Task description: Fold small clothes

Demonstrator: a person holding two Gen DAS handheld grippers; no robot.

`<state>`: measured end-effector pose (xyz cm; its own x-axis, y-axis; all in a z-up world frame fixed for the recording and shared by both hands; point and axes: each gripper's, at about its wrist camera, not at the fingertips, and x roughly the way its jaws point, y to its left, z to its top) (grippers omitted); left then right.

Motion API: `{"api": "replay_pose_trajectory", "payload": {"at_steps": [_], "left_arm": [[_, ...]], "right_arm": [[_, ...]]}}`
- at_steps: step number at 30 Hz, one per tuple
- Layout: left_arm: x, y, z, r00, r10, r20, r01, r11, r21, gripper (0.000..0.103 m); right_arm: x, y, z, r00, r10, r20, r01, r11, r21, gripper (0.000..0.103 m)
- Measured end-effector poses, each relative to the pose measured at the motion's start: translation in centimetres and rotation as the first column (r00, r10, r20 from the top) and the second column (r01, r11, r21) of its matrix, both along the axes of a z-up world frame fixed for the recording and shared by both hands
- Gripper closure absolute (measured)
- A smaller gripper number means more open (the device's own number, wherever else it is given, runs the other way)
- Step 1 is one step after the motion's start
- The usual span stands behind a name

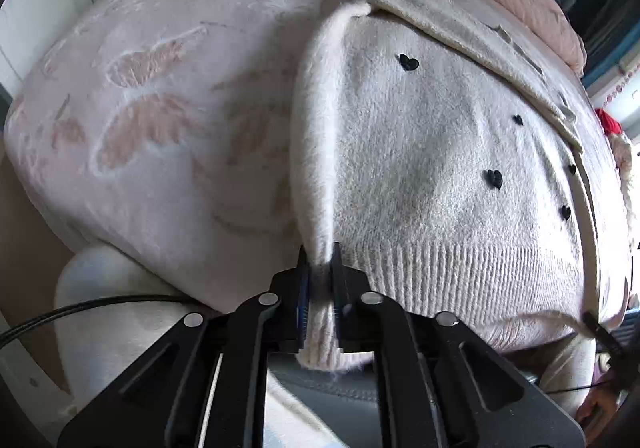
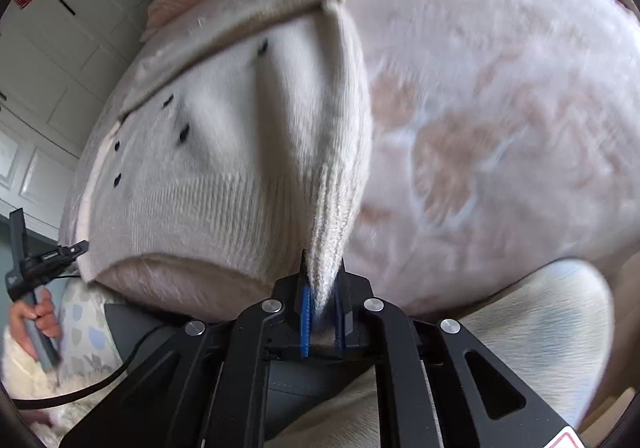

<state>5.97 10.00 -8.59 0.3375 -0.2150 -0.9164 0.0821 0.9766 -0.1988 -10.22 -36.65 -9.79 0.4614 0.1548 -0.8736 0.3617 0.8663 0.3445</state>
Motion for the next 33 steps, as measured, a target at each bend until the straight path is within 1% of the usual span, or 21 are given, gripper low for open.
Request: {"api": "replay_pose_trajectory", "payload": {"at_steps": [1, 2, 3, 4, 5, 7, 9, 12, 13, 16, 17, 19, 20, 22, 23, 24, 26, 27, 28, 30, 33], "left_arm": [[-0.1, -0.2, 0.1, 1.0, 0.001, 0.012, -0.001, 1.0, 0.009, 0.092], [-0.1, -0.4, 0.2, 1.0, -0.008, 0.015, 0.008, 1.0, 0.014, 0.09], [0.0, -0.5, 0.2, 1.0, -0.01, 0.011, 0.01, 1.0, 0.012, 0.083], [0.1, -0.6, 0.2, 1.0, -0.009, 0.005, 0.009, 1.0, 0.012, 0.071], [0.2, -0.6, 0.2, 1.0, 0.001, 0.002, -0.001, 1.0, 0.017, 0.064], [0.3, -0.6, 0.3, 1.0, 0.025, 0.008, -0.025, 0.999, 0.022, 0.046], [0.1, -1.0, 0.2, 0.999, 0.031, 0.007, -0.031, 0.999, 0.044, 0.042], [0.1, -2.0, 0.0, 1.0, 0.009, 0.007, -0.01, 0.997, 0.08, 0.037], [0.2, -2.4, -0.1, 1.0, 0.003, 0.009, -0.004, 0.996, 0.089, 0.036], [0.2, -3.0, -0.1, 1.0, -0.008, 0.006, 0.007, 0.995, 0.104, 0.035], [0.3, -3.3, -0.1, 1.0, -0.02, 0.003, 0.02, 0.994, 0.105, 0.035], [0.5, -3.6, -0.1, 1.0, -0.03, -0.004, 0.03, 0.993, 0.117, 0.037], [0.5, -3.7, -0.1, 1.0, -0.03, -0.007, 0.031, 0.993, 0.114, 0.04], [0.5, -3.9, 0.1, 0.999, -0.047, -0.02, 0.049, 0.994, 0.094, 0.053], [0.5, -4.0, 0.2, 0.998, -0.058, -0.022, 0.06, 0.994, 0.088, 0.057], [0.4, -4.1, 0.4, 0.997, -0.067, -0.022, 0.069, 0.994, 0.088, 0.065], [0.4, -4.0, 0.9, 0.997, -0.08, -0.023, 0.081, 0.993, 0.084, 0.082], [0.4, -3.8, 1.1, 0.997, -0.077, -0.027, 0.079, 0.994, 0.073, 0.094], [0.3, -3.6, 1.4, 0.997, -0.074, -0.03, 0.076, 0.996, 0.055, 0.095], [0.1, -2.5, 2.6, 0.998, -0.056, -0.026, 0.056, 0.998, -0.019, 0.096], [-0.5, -1.2, 4.8, 0.998, -0.057, -0.003, 0.056, 0.996, -0.074, 0.097]], "right_arm": [[0.2, 0.1, -0.1, 1.0, 0.0, -0.004, 0.0, 1.0, 0.002, 0.091], [0.5, 0.1, -0.1, 1.0, 0.006, -0.006, -0.006, 1.0, 0.012, 0.087], [0.7, 0.1, -0.2, 1.0, 0.004, -0.017, -0.004, 1.0, 0.015, 0.085], [0.9, -0.1, -0.4, 1.0, -0.002, -0.029, 0.002, 1.0, 0.022, 0.083], [1.1, -0.2, -0.7, 0.999, -0.012, -0.035, 0.013, 0.999, 0.032, 0.081], [0.8, -0.5, -1.2, 0.999, -0.032, -0.03, 0.034, 0.997, 0.066, 0.077], [0.8, -0.8, -1.4, 0.999, -0.047, -0.022, 0.049, 0.994, 0.1, 0.07], [1.0, -0.7, -1.4, 0.999, -0.044, -0.014, 0.045, 0.992, 0.117, 0.06], [1.1, -0.6, -1.4, 0.999, -0.044, -0.013, 0.045, 0.992, 0.116, 0.06], [1.5, -0.1, -1.4, 0.999, -0.043, -0.01, 0.043, 0.994, 0.103, 0.059], [1.6, 0.1, -1.4, 0.999, -0.042, -0.007, 0.043, 0.995, 0.093, 0.062], [1.9, 0.6, -1.2, 0.999, -0.045, 0.001, 0.045, 0.995, 0.087, 0.075], [1.9, 0.5, -1.2, 0.999, -0.046, 0.008, 0.045, 0.995, 0.095, 0.09], [1.9, 0.4, -1.3, 0.999, -0.047, 0.022, 0.044, 0.992, 0.119, 0.091], [2.0, 0.4, -1.2, 0.999, -0.044, 0.028, 0.04, 0.992, 0.118, 0.092], [2.0, 0.5, -1.0, 0.998, -0.04, 0.039, 0.035, 0.992, 0.118, 0.092], [1.7, 0.5, -0.3, 0.997, -0.039, 0.069, 0.03, 0.993, 0.115, 0.093], [1.5, 0.5, 0.2, 0.995, -0.043, 0.094, 0.031, 0.992, 0.119, 0.094], [1.3, 0.4, 0.6, 0.992, -0.049, 0.113, 0.034, 0.991, 0.126, 0.094], [0.4, 0.3, 2.0, 0.984, -0.058, 0.171, 0.035, 0.99, 0.134, 0.095], [-0.9, 0.0, 4.0, 0.975, -0.044, 0.22, 0.019, 0.993, 0.117, 0.095]]}}
